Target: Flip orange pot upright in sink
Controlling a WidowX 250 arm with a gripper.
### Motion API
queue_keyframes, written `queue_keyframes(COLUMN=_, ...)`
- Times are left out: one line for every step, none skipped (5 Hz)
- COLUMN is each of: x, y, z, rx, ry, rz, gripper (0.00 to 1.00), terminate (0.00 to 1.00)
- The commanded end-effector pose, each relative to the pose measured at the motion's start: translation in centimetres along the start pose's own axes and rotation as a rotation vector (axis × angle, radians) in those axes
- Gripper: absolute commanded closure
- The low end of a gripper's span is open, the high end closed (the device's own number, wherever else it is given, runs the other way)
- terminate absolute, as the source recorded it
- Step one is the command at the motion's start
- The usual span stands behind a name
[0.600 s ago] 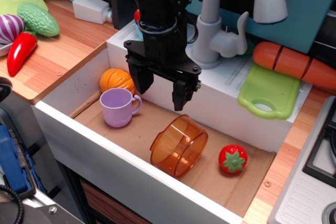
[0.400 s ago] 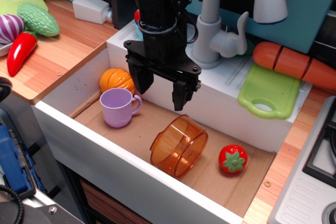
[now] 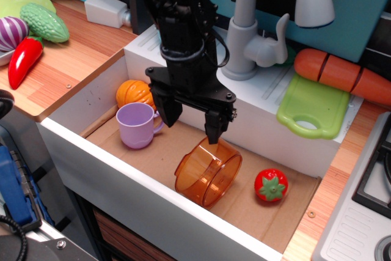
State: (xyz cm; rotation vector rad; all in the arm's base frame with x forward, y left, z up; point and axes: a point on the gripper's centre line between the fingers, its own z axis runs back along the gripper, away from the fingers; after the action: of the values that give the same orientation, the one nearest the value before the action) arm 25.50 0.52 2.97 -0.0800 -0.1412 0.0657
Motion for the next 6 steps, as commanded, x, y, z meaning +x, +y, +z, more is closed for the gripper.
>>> queue_keyframes(x=0.8, y=-0.8, z=-0.8, rx=-0.055, ry=-0.074, rz=0.018, gripper=0.0, terminate=0.0)
queue_keyframes(x=0.7, y=-1.0, z=-1.5, rx=-0.082, ry=-0.098, rz=0.018, gripper=0.0, terminate=0.0)
queue_keyframes(x=0.7, y=-0.7, z=-2.3, rx=-0.139, ry=-0.104, rz=0.029, gripper=0.0, terminate=0.0)
queue_keyframes(x=0.4, y=-0.3, z=-3.2, rx=-0.166, ry=-0.116, rz=0.03, gripper=0.0, terminate=0.0)
queue_keyframes(x=0.3, y=-0.3, z=-3.8, rx=-0.182, ry=-0.129, rz=0.034, gripper=0.0, terminate=0.0)
queue_keyframes(x=0.3, y=-1.1, z=-4.0, rx=-0.192, ry=-0.133, rz=0.057, gripper=0.0, terminate=0.0)
